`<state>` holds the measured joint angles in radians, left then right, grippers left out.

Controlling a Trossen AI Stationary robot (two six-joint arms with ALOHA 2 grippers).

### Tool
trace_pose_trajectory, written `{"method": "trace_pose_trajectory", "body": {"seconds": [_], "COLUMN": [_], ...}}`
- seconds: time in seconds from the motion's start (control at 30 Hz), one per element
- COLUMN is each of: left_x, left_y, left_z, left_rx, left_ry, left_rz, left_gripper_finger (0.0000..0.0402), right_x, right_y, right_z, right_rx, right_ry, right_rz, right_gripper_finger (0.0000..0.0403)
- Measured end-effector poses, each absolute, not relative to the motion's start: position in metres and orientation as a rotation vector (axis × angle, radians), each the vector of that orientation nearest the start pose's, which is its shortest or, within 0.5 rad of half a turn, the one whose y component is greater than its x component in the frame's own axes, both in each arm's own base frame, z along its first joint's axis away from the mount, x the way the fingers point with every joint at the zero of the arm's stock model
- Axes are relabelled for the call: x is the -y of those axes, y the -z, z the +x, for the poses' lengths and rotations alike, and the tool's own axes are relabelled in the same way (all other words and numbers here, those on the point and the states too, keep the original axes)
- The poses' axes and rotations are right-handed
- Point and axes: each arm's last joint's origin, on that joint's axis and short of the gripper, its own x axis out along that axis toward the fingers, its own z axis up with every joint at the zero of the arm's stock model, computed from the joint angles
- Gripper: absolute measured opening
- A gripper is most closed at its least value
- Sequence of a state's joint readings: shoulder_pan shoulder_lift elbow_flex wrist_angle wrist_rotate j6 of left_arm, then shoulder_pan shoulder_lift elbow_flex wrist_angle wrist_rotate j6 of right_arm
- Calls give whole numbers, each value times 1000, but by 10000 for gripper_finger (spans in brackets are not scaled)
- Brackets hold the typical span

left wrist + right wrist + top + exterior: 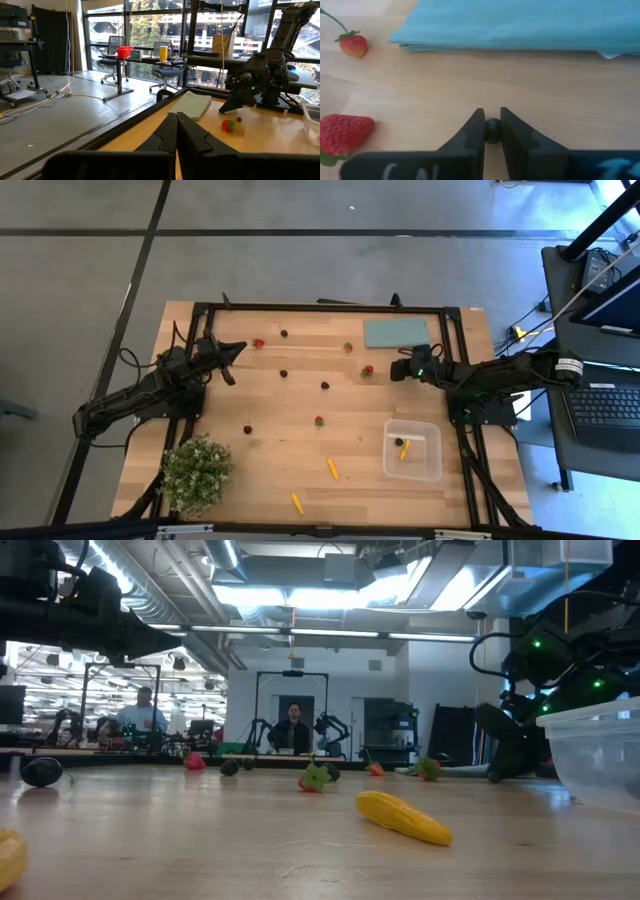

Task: Pick and placing Produce into tupperware
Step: Put the top blueberry into the container

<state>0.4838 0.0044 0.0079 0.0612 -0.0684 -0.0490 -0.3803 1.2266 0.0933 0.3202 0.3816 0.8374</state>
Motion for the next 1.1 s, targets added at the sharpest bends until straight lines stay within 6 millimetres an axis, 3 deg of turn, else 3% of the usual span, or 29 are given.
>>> {"method": "trace_pose_trajectory", "body": {"seconds": [0.4, 0.77, 1.1], "left_x": [-47, -47, -47], "left_y": [-172, -172, -172], "left_z": [85, 85, 85], "left_rx": [77, 77, 78], "left_ry": [-547, -547, -547], "left_rz": [-34, -35, -36], "left_gripper_finger": [0, 0, 0], "right_x": [67, 67, 67], "right_y": [-87, -88, -87], "right_z": [140, 141, 141], "right_rx": [-499, -514, -557], "right_ry": [989, 965, 932], "right_rz": [738, 709, 650], "right_gripper_finger": [43, 145, 138]}}
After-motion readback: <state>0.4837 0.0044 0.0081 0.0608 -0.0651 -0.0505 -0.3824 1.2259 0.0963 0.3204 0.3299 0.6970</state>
